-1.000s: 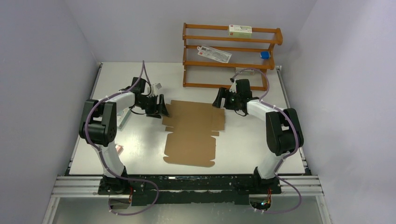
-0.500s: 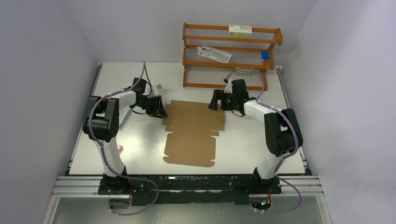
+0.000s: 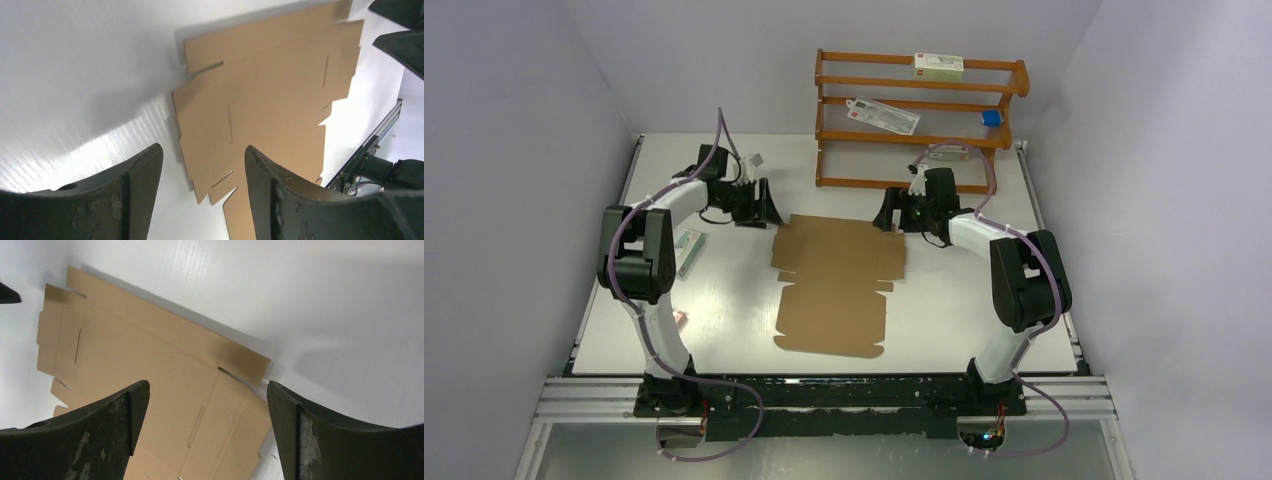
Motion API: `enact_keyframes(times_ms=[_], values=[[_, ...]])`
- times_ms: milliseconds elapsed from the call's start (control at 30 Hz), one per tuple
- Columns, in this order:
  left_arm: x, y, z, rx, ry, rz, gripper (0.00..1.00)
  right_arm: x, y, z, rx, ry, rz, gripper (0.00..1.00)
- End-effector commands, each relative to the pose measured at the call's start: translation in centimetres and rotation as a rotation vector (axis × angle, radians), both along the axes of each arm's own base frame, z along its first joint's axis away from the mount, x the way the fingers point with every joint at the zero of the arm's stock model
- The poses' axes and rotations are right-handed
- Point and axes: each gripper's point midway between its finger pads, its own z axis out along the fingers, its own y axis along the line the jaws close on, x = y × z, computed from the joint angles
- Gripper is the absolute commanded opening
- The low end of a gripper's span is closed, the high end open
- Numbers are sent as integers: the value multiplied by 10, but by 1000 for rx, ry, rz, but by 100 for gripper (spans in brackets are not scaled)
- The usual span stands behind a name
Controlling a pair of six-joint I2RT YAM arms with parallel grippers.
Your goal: Fold the paper box
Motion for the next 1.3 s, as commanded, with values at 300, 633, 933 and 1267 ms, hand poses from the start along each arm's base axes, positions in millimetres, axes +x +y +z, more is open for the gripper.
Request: enact_keyframes(times_ms=[300,633,933,1267], values=[[45,-26,-12,-42,21,-32,66,19,-27,-29,145,94,-104,88],[53,-35,-30,-58,50,-55,59,15,-10,-47,260,177,-34,70],[47,-46,-34,-79,68,-92,54,16,-7,-46,271,207,-20,53],[44,-54,-26,-82,49,-109,47,21,-12,-38,220,196,-38,16]])
